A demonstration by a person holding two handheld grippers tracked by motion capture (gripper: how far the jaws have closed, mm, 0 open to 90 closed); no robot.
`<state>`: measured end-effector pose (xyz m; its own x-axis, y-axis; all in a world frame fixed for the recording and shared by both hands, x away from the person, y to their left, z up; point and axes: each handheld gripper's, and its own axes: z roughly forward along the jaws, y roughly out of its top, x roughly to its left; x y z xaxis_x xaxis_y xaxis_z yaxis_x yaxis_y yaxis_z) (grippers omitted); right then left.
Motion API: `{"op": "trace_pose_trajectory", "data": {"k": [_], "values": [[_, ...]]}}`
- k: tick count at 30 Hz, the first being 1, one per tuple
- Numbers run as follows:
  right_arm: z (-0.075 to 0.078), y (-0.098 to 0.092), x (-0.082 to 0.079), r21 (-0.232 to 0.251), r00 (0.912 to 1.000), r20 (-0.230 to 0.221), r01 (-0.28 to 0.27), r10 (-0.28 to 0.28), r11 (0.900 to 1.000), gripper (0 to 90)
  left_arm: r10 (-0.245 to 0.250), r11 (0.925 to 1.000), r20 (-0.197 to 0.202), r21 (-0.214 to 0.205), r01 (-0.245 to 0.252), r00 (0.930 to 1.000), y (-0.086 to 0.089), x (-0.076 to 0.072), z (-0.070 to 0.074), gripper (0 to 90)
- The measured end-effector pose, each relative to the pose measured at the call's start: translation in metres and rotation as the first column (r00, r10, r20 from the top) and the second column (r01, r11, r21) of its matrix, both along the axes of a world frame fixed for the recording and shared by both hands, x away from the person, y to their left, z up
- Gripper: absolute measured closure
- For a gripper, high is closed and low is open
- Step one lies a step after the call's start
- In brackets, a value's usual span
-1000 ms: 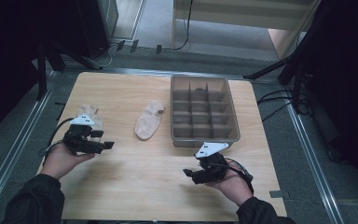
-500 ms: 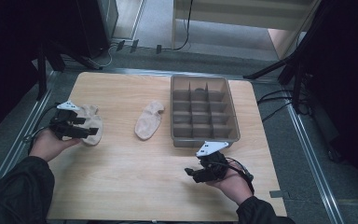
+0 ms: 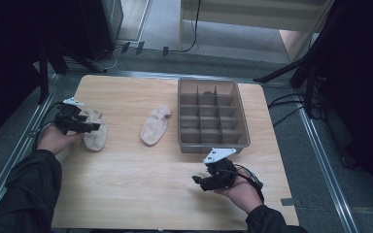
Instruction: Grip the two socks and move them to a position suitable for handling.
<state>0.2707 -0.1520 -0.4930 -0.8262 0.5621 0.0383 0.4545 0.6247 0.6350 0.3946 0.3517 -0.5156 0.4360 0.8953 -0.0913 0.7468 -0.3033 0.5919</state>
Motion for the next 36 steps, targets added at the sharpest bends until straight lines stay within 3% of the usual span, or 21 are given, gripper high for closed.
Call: {"op": "trace_pose_trajectory", "data": {"k": [3, 8, 12, 17, 19, 21, 24, 28, 29, 30, 32, 34, 36], "values": [[-0.001, -0.001, 0.001, -0.003, 1.0, 0.002, -0.001, 0.001, 1.0, 31.1, 0.0, 0.9999, -0.029, 0.013, 0.0, 0.9996, 0.001, 0.002, -0.011, 27.4], [0.0, -0.001, 0.0, -0.007, 1.0, 0.01, 0.002, -0.002, 1.0, 31.3, -0.012, 0.9993, 0.007, 0.036, 0.011, 0.9999, 0.002, -0.001, -0.014, 33.0], [0.001, -0.001, 0.0, -0.011, 0.9996, 0.027, 0.004, -0.004, 0.9999, 31.4, -0.025, 0.9967, 0.045, 0.079, 0.021, 0.9987, 0.001, -0.006, -0.017, 34.1], [0.002, 0.0, -0.001, -0.013, 0.9997, 0.025, 0.0, 0.0, 0.9999, 31.4, -0.005, 0.9983, 0.086, 0.058, 0.0, 0.9963, 0.001, -0.012, -0.02, 42.4], [0.002, 0.002, -0.003, -0.013, 0.9996, 0.026, -0.014, 0.014, 0.9998, 31.4, 0.001, 0.9987, 0.096, 0.051, -0.006, 0.9954, 0.001, -0.015, -0.02, 52.0], [0.002, 0.003, -0.003, -0.014, 0.9995, 0.027, -0.017, 0.017, 0.9998, 31.4, 0.001, 0.9988, 0.105, 0.049, -0.006, 0.9945, 0.0, -0.017, -0.021, 54.5], [0.001, 0.005, -0.004, -0.019, 0.9993, 0.03, -0.023, 0.024, 0.9996, 31.4, 0.011, 0.9986, 0.099, 0.05, -0.016, 0.9951, -0.002, -0.017, -0.02, 59.9], [0.002, 0.005, -0.004, -0.015, 0.9993, 0.03, -0.023, 0.023, 0.9996, 31.4, 0.026, 0.9983, 0.081, 0.05, -0.03, 0.9964, -0.004, -0.016, -0.018, 72.4], [0.003, 0.004, -0.005, -0.012, 0.9993, 0.031, -0.022, 0.022, 0.9997, 31.4, 0.03, 0.9979, 0.072, 0.054, -0.034, 0.997, -0.005, -0.016, -0.017, 79.2], [0.003, 0.004, -0.005, -0.012, 0.9993, 0.031, -0.022, 0.022, 0.9997, 31.4, 0.032, 0.9978, 0.066, 0.056, -0.035, 0.9974, -0.006, -0.016, -0.016, 79.2], [0.003, 0.004, -0.005, -0.011, 0.9992, 0.033, -0.021, 0.021, 0.9997, 31.4, 0.067, 0.9969, 0.032, 0.039, -0.068, 0.9973, -0.008, -0.014, -0.014, 81.7], [0.003, 0.004, -0.005, -0.009, 0.9993, 0.032, -0.02, 0.02, 0.9998, 31.4, 0.132, 0.9913, -0.018, -0.002, -0.132, 0.9911, -0.007, -0.01, -0.012, 82.7], [0.003, 0.003, -0.005, -0.01, 0.9994, 0.032, -0.014, 0.014, 0.9999, 31.5, 0.158, 0.9873, -0.037, -0.003, -0.159, 0.9867, -0.01, -0.008, -0.007, 83.5]]}}
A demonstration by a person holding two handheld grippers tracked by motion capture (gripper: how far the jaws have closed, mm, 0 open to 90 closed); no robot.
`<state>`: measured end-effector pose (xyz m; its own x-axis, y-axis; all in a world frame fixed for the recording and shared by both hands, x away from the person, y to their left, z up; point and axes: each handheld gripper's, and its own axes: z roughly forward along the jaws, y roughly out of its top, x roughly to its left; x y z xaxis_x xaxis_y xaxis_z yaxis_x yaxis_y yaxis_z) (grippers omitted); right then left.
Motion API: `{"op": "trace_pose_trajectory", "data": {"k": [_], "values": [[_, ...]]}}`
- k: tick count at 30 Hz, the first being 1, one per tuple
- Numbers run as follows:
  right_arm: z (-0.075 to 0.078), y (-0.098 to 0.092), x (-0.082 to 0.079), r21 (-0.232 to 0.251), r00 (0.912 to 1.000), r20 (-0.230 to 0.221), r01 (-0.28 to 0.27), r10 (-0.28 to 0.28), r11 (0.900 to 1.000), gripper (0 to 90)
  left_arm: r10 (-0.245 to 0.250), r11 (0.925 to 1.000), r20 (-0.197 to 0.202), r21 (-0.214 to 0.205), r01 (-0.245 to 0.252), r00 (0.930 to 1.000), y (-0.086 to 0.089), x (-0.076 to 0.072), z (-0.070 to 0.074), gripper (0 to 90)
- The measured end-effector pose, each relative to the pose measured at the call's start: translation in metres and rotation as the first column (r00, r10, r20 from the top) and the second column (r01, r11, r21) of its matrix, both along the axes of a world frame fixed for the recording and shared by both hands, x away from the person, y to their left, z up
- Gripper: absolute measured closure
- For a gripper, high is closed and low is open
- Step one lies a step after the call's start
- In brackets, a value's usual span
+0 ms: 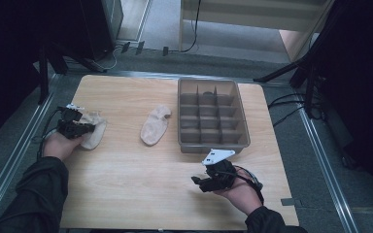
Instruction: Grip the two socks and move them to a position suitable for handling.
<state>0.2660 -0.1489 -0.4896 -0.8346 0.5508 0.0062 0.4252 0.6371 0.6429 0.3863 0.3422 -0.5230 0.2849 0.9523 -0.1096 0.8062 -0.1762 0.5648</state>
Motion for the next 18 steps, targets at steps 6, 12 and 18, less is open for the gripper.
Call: {"op": "trace_pose_trajectory", "data": {"k": [6, 12, 18], "values": [[0.001, 0.0, 0.001, 0.011, 1.0, 0.003, 0.002, -0.002, 0.9999, 31.6, 0.045, 0.9987, -0.01, -0.023, -0.045, 0.999, -0.008, -0.001, 0.024, 83.8], [0.002, 0.0, 0.0, 0.011, 1.0, 0.009, -0.004, 0.004, 0.9999, 31.7, 0.056, 0.9973, 0.0, -0.047, -0.056, 0.9984, -0.02, -0.015, 0.052, 83.5], [0.002, 0.001, -0.001, 0.011, 0.9999, 0.01, -0.005, 0.005, 0.9999, 31.7, 0.02, 0.9974, 0.033, -0.069, -0.018, 0.9992, -0.042, -0.046, 0.079, 83.3]]}}
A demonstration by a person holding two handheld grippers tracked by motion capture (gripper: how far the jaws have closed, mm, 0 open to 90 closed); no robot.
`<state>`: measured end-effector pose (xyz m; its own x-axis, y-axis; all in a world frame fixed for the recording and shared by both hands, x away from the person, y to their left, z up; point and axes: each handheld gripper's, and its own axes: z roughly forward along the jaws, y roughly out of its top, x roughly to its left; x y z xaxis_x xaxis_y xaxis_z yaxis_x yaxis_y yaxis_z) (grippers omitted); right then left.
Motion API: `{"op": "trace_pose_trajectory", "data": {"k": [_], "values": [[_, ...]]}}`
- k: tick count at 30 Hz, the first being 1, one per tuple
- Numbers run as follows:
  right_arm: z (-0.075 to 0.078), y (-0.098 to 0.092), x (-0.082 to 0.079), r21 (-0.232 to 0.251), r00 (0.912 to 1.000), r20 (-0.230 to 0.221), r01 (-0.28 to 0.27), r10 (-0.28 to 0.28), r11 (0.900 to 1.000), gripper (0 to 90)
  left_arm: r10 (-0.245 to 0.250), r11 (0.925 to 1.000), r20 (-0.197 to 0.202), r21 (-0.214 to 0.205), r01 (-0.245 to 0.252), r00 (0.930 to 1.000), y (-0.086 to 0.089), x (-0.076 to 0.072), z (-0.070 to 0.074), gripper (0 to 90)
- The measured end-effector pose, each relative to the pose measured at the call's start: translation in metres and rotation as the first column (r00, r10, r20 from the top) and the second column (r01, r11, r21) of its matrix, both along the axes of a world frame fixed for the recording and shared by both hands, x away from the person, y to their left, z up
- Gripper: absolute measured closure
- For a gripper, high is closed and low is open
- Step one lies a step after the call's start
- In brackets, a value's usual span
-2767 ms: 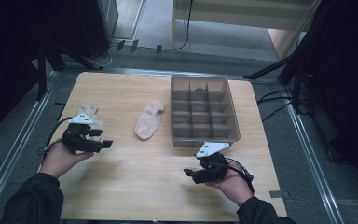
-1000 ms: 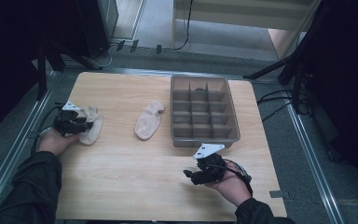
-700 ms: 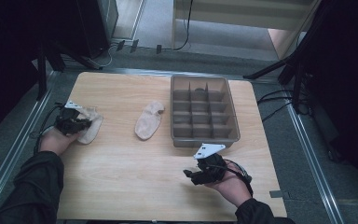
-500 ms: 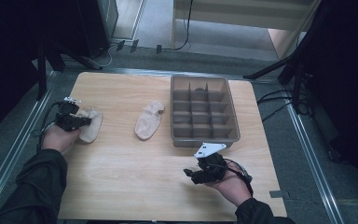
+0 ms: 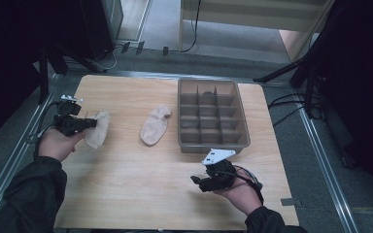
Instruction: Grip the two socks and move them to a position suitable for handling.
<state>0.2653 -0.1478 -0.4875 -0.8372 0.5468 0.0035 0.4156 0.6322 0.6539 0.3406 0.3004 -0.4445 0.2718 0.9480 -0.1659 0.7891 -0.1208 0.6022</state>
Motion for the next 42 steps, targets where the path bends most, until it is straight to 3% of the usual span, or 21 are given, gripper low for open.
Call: {"op": "trace_pose_trajectory", "data": {"k": [5, 14, 17, 20, 23, 27, 30, 34, 42], "values": [[0.001, -0.001, 0.0, 0.002, 1.0, 0.005, 0.002, -0.002, 1.0, 31.7, -0.034, 0.9994, 0.01, -0.006, 0.034, 0.9994, -0.019, -0.028, 0.006, 82.9], [0.001, -0.002, 0.001, 0.0, 0.9999, 0.009, 0.009, -0.009, 1.0, 31.7, -0.079, 0.9966, -0.01, -0.024, 0.079, 0.9968, -0.051, -0.06, -0.012, 82.6], [0.001, -0.001, 0.0, -0.004, 0.9999, 0.013, 0.003, -0.003, 1.0, 31.7, -0.089, 0.9954, -0.03, -0.037, 0.088, 0.9955, -0.054, -0.069, -0.021, 82.1], [0.001, -0.001, 0.0, -0.007, 0.9999, 0.015, 0.002, -0.002, 1.0, 31.7, -0.093, 0.9952, -0.033, -0.035, 0.092, 0.9951, -0.054, -0.075, -0.023, 81.7], [0.001, 0.0, -0.001, -0.009, 0.9999, 0.013, 0.003, -0.003, 1.0, 31.7, -0.085, 0.9949, -0.043, -0.058, 0.082, 0.9954, -0.052, -0.081, -0.025, 81.4], [0.001, 0.001, -0.001, -0.013, 0.9999, 0.011, 0.002, -0.001, 0.9999, 31.7, -0.073, 0.9944, -0.048, -0.081, 0.069, 0.9962, -0.048, -0.085, -0.028, 80.8], [0.0, 0.002, -0.001, -0.021, 0.9998, 0.015, -0.009, 0.01, 0.9997, 31.7, -0.063, 0.9963, -0.05, -0.062, 0.06, 0.9967, -0.049, -0.084, -0.029, 80.3], [-0.001, 0.004, -0.002, -0.028, 0.9998, 0.014, -0.014, 0.015, 0.9995, 31.7, -0.075, 0.9952, -0.058, -0.067, 0.071, 0.9955, -0.05, -0.082, -0.033, 64.1], [-0.001, 0.004, -0.003, -0.034, 0.9997, 0.016, -0.019, 0.02, 0.9992, 31.7, -0.131, 0.9914, -0.022, -0.012, 0.13, 0.9912, -0.045, -0.076, -0.043, 54.7]]}}
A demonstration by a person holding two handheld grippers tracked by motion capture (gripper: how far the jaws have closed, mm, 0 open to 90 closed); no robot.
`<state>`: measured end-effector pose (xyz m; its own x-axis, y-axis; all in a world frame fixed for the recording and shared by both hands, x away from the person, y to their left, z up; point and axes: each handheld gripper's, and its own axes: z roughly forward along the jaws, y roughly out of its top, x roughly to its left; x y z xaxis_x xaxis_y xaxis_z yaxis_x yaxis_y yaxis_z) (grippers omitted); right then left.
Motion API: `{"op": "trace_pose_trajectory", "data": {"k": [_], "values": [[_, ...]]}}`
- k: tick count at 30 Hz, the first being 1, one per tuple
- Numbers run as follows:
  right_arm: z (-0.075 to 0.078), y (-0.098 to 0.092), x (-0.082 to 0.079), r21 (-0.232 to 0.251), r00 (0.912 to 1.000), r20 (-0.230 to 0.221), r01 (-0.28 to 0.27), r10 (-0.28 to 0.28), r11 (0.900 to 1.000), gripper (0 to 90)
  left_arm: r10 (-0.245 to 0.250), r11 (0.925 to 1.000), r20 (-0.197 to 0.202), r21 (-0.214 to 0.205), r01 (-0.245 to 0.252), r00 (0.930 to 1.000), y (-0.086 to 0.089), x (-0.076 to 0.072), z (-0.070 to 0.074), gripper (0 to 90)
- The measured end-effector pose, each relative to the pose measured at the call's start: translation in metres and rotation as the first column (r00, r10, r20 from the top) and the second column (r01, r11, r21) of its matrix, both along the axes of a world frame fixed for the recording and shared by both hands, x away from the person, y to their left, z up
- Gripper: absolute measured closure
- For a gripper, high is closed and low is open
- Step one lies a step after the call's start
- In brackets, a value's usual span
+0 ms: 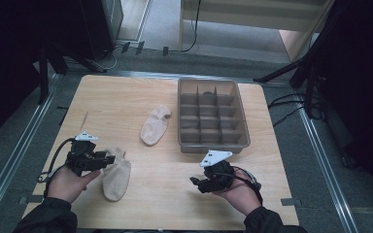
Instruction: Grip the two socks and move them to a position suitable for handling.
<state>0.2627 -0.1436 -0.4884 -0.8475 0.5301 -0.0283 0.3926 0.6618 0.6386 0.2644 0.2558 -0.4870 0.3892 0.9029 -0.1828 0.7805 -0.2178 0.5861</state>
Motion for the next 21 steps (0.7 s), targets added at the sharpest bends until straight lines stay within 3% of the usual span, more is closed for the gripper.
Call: {"op": "trace_pose_trajectory", "data": {"k": [6, 11, 14, 19, 21], "values": [[-0.001, 0.001, 0.0, 0.002, 1.0, -0.003, -0.005, 0.005, 1.0, 31.7, -0.028, 0.9996, 0.043, -0.001, 0.028, 0.9987, 0.004, 0.009, -0.003, 51.8], [0.0, 0.0, 0.001, 0.005, 1.0, -0.006, -0.002, 0.002, 1.0, 31.6, -0.082, 0.9966, 0.058, 0.017, 0.081, 0.9949, 0.001, 0.025, -0.005, 49.8], [-0.001, 0.0, 0.001, 0.008, 1.0, -0.008, -0.003, 0.004, 1.0, 31.7, -0.079, 0.9965, 0.059, -0.02, 0.081, 0.9951, 0.001, 0.037, -0.004, 49.8], [-0.001, 0.0, 0.001, 0.008, 0.9999, -0.01, -0.003, 0.003, 1.0, 31.6, -0.118, 0.993, 0.054, 0.012, 0.117, 0.9916, -0.012, 0.059, -0.004, 49.0], [-0.001, -0.001, 0.002, 0.01, 0.9999, -0.01, -0.005, 0.005, 0.9999, 31.6, -0.127, 0.9919, 0.048, 0.003, 0.127, 0.9908, -0.017, 0.068, -0.005, 48.5]]}}
